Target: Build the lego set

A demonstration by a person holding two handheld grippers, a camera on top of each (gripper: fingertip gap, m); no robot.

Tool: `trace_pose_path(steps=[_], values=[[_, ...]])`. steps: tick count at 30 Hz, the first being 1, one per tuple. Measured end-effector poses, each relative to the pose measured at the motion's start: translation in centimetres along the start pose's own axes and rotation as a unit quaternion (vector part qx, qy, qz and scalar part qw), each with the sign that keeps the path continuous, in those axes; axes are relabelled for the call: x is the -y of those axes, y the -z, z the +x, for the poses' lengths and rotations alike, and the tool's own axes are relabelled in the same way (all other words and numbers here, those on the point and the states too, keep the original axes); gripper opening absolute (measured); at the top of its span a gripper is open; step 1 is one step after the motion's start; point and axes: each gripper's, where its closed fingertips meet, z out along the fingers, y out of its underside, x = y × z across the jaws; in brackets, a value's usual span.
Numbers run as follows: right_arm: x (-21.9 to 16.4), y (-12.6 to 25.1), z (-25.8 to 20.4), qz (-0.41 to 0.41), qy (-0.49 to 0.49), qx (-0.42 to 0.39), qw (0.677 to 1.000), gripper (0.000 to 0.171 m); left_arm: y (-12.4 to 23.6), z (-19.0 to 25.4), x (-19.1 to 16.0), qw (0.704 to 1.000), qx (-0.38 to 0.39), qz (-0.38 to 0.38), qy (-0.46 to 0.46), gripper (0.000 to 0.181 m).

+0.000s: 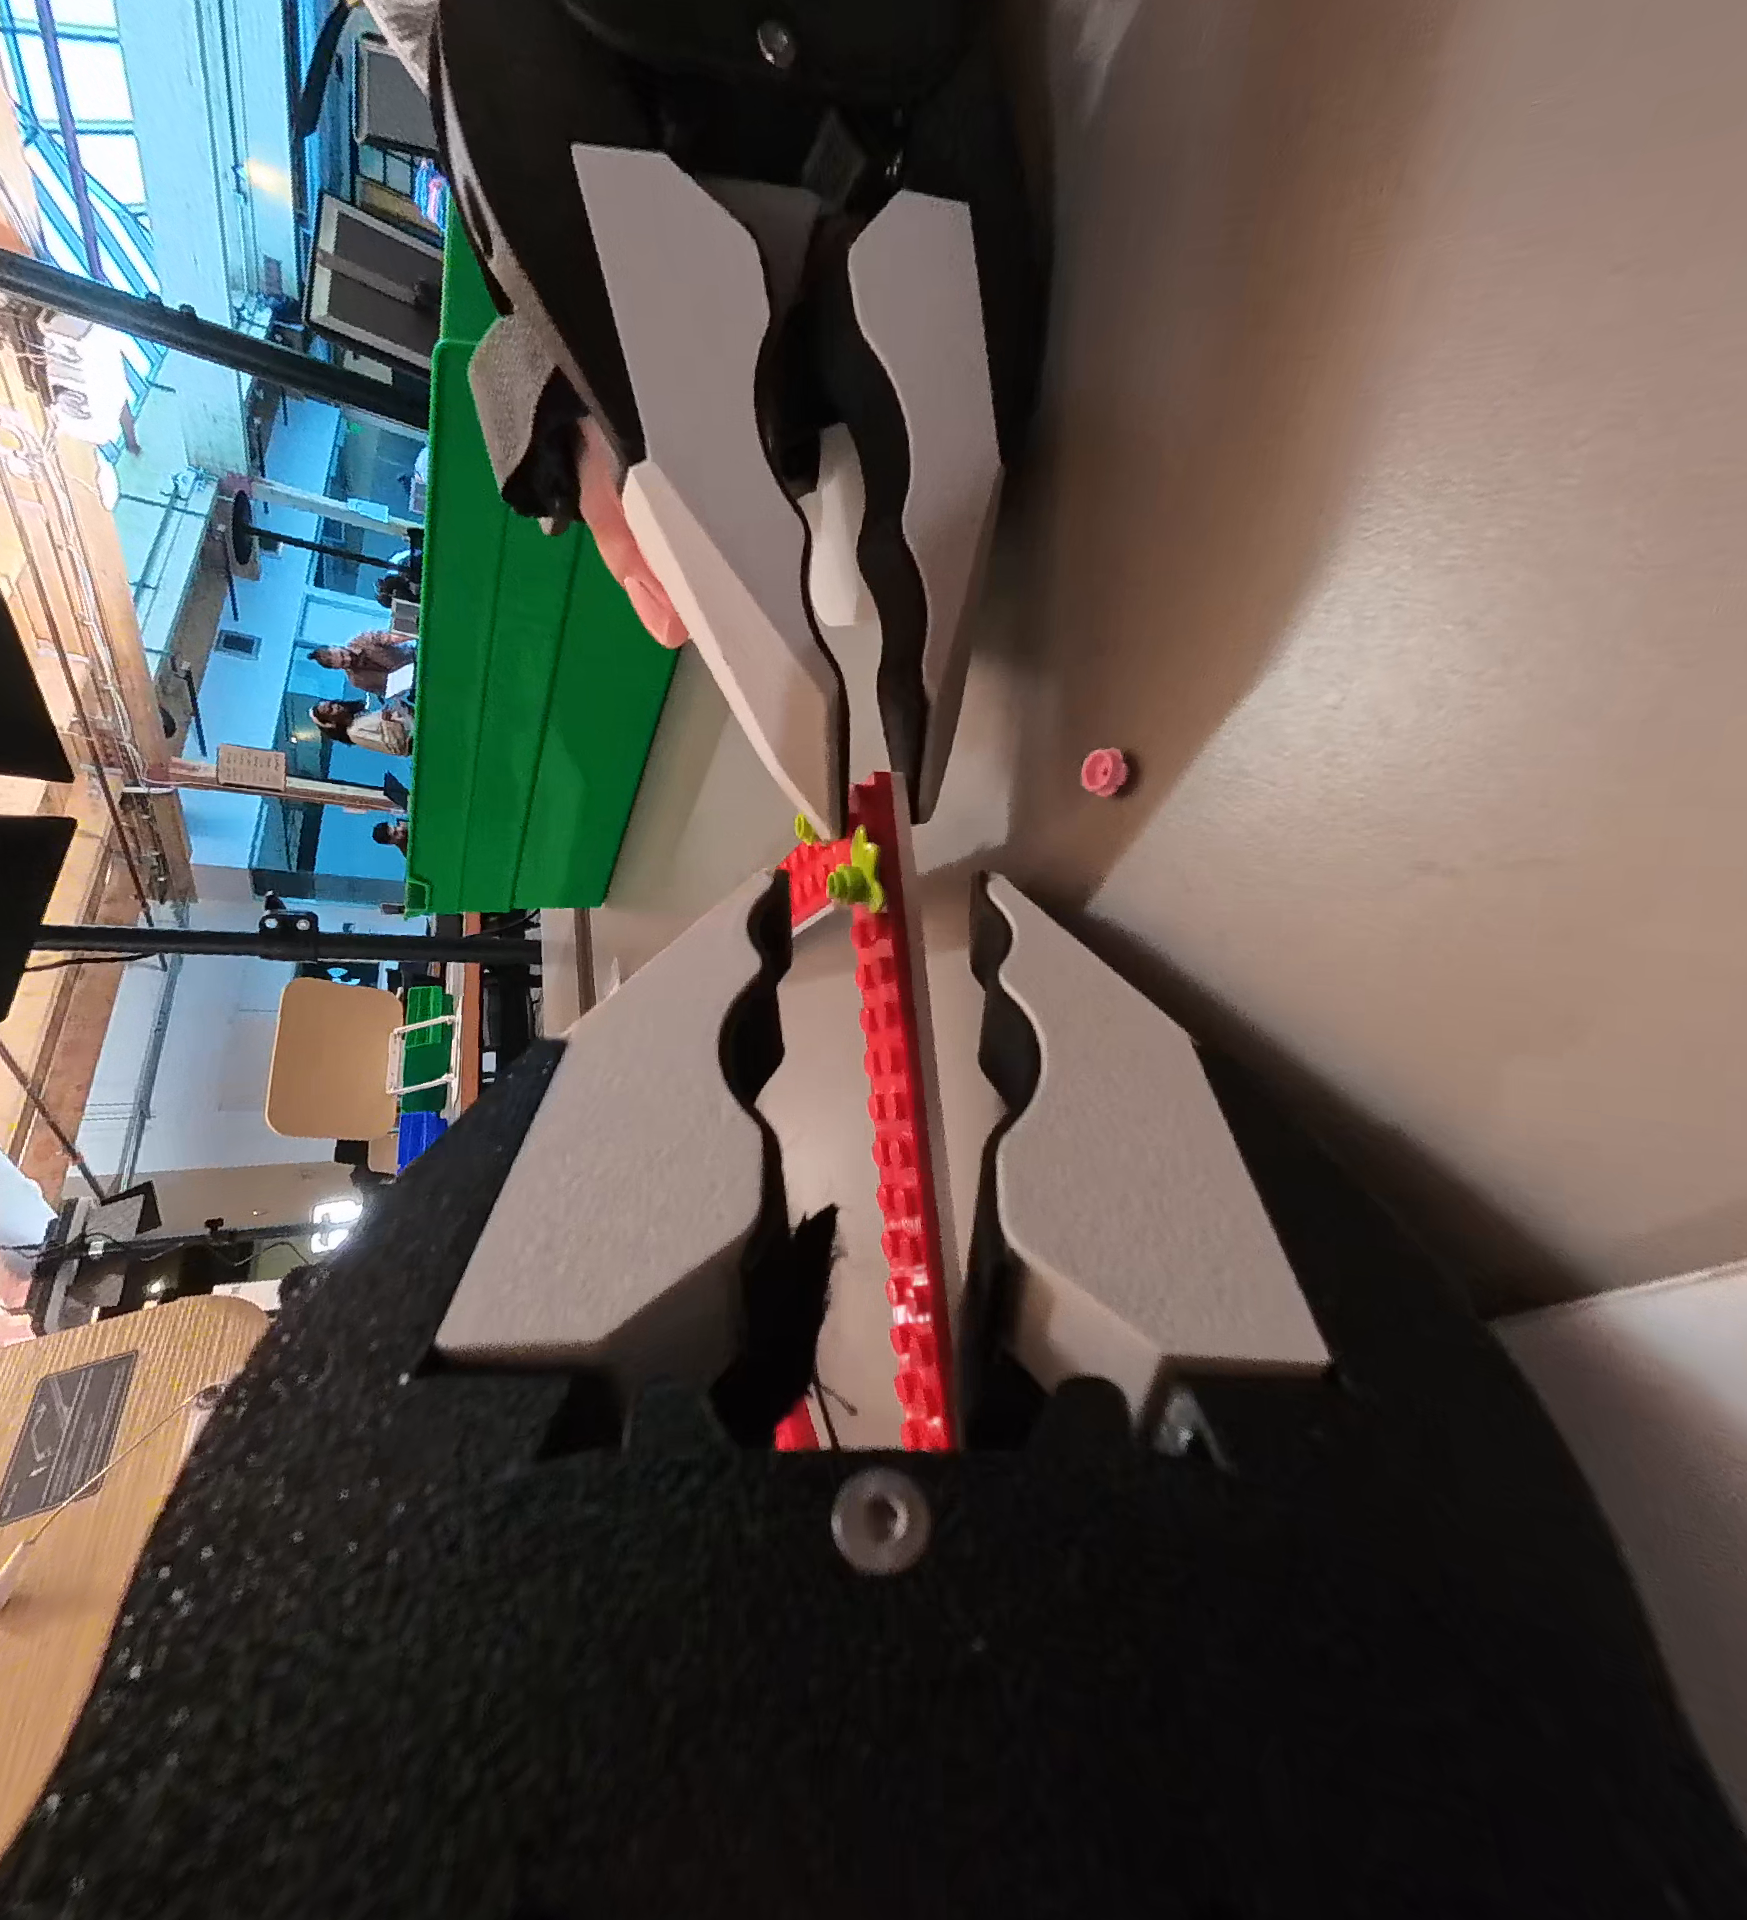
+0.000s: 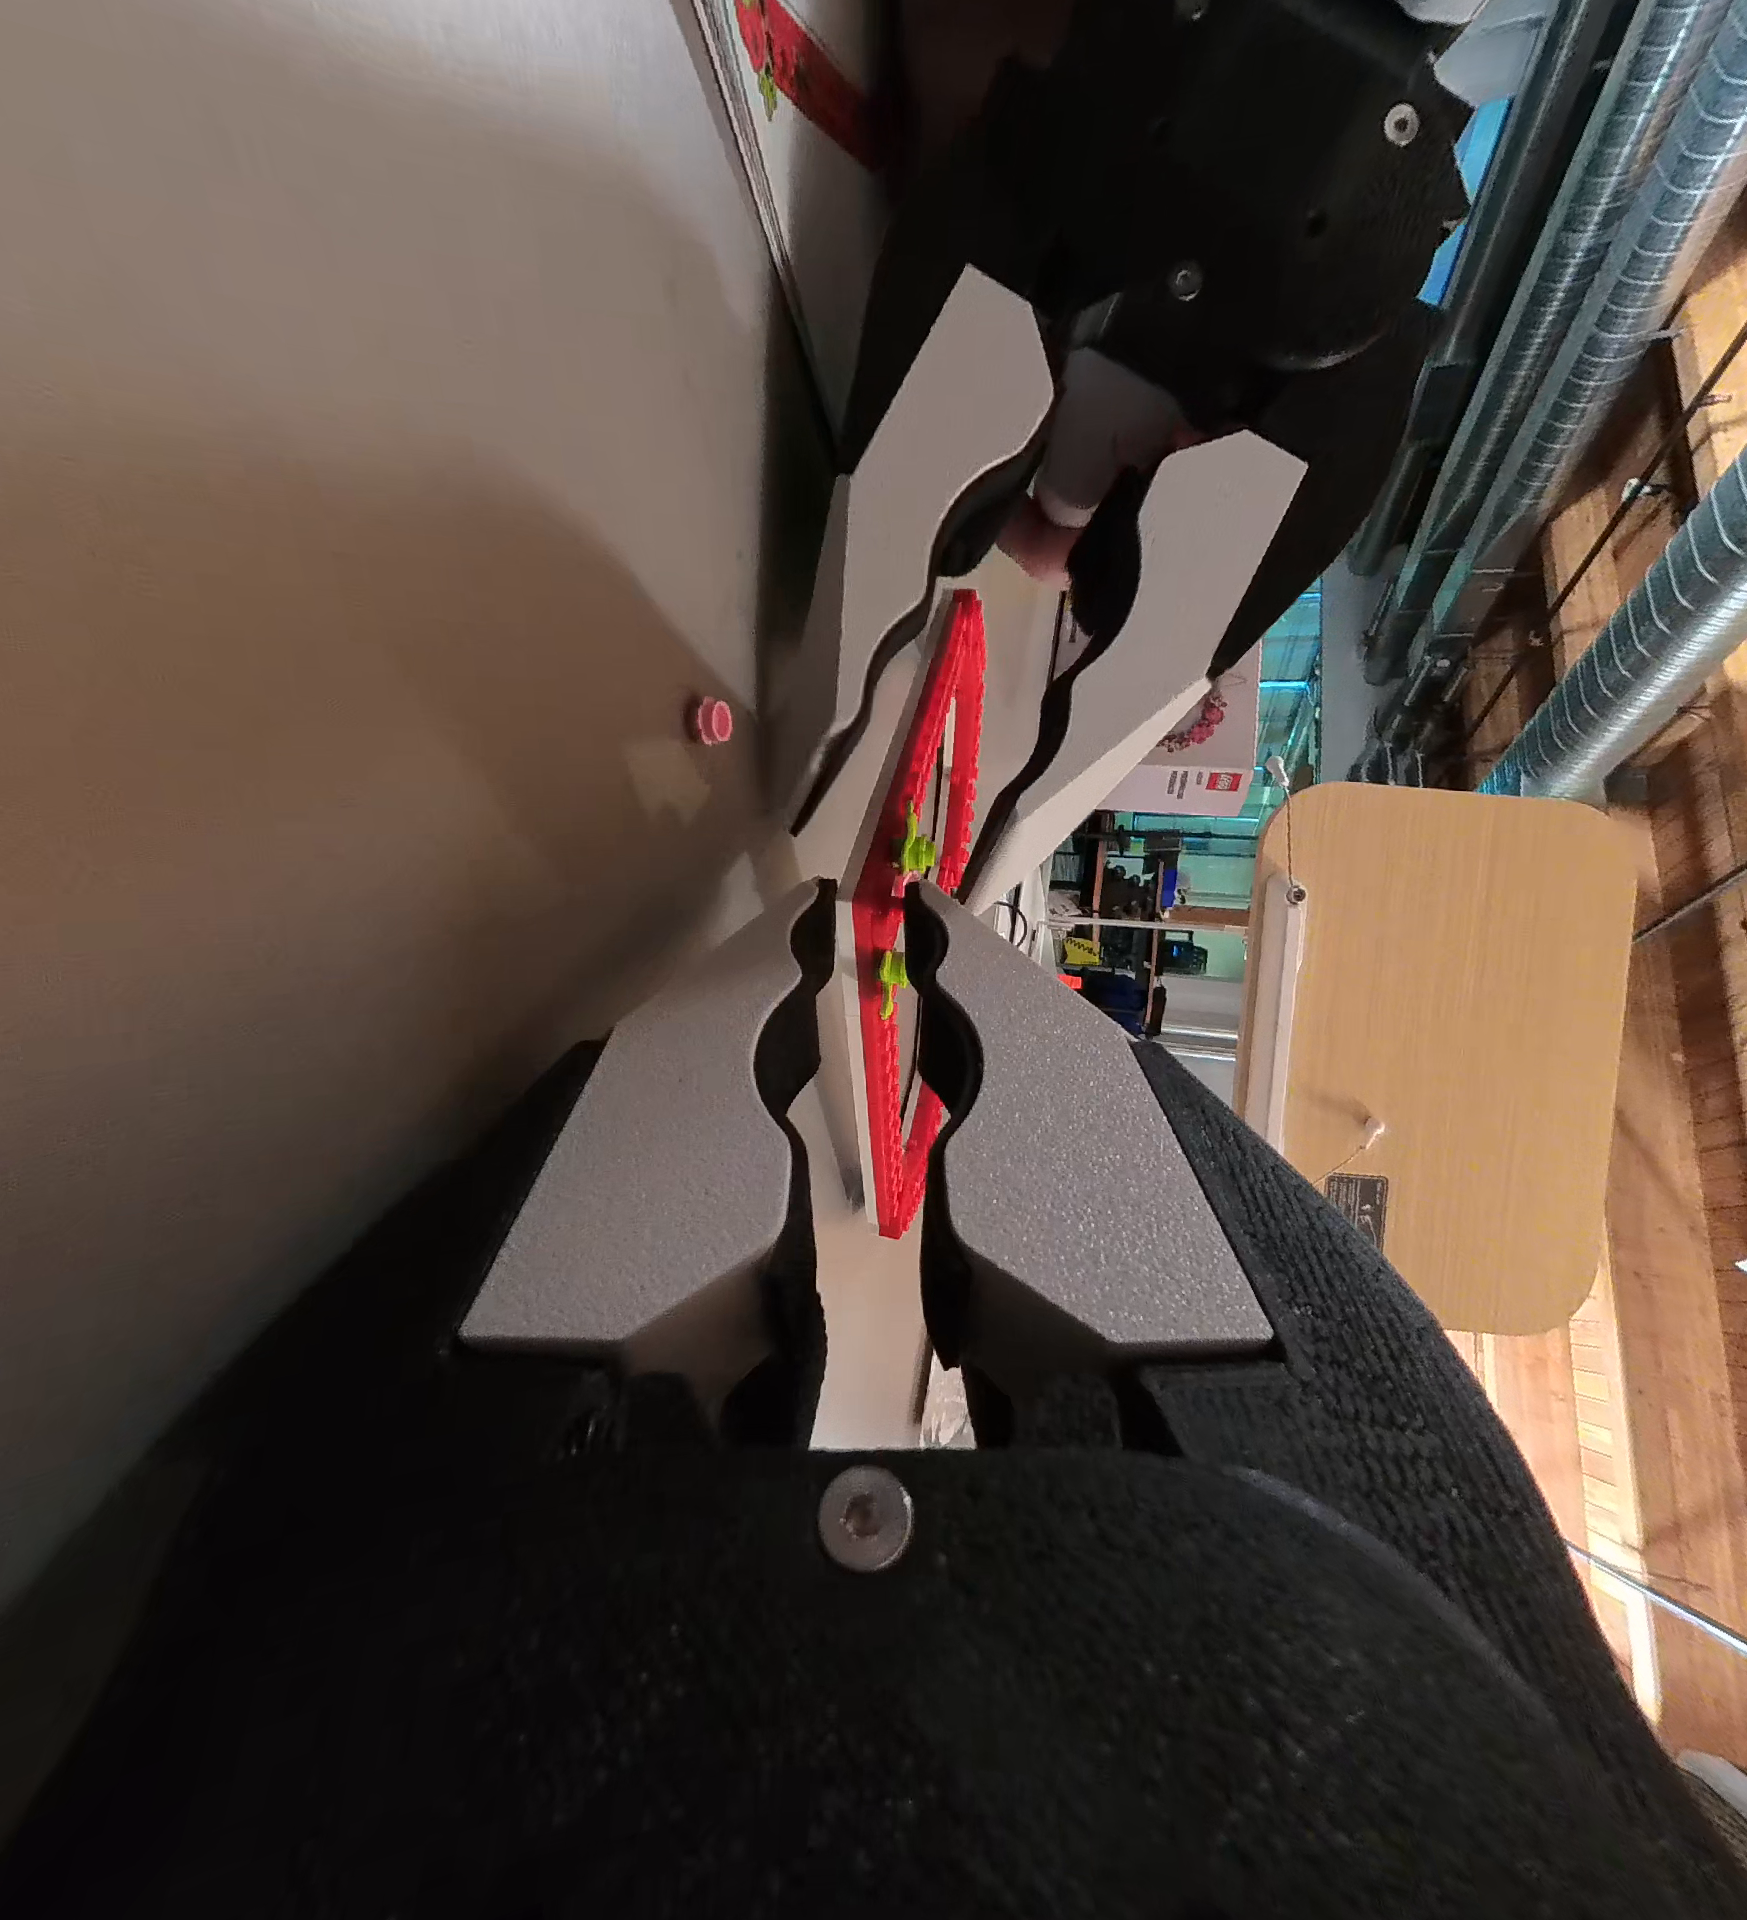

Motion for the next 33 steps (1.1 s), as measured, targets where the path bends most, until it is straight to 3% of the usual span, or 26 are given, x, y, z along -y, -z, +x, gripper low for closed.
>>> trace_pose_path(steps=[12, 23, 33], values=[[0.16, 0.14, -0.03, 0.001, 0.003, 0.002, 1.000, 0.011, -0.16, 0.05, -0.08, 1.000, 0.001, 0.004, 0.006, 0.016], [0.19, 0.24, 0.13, 0.000, 0.000, -0.001, 1.000, 0.011, -0.13, -0.07, -0.19, 1.000, 0.011, -0.010, -0.001, 0.015], [0.12, 0.21, 0.22, -0.003, -0.002, -0.002, 1.000, 0.010, -0.24, -0.20, -0.60, 0.998, 0.003, -0.029, 0.050, 0.013]])
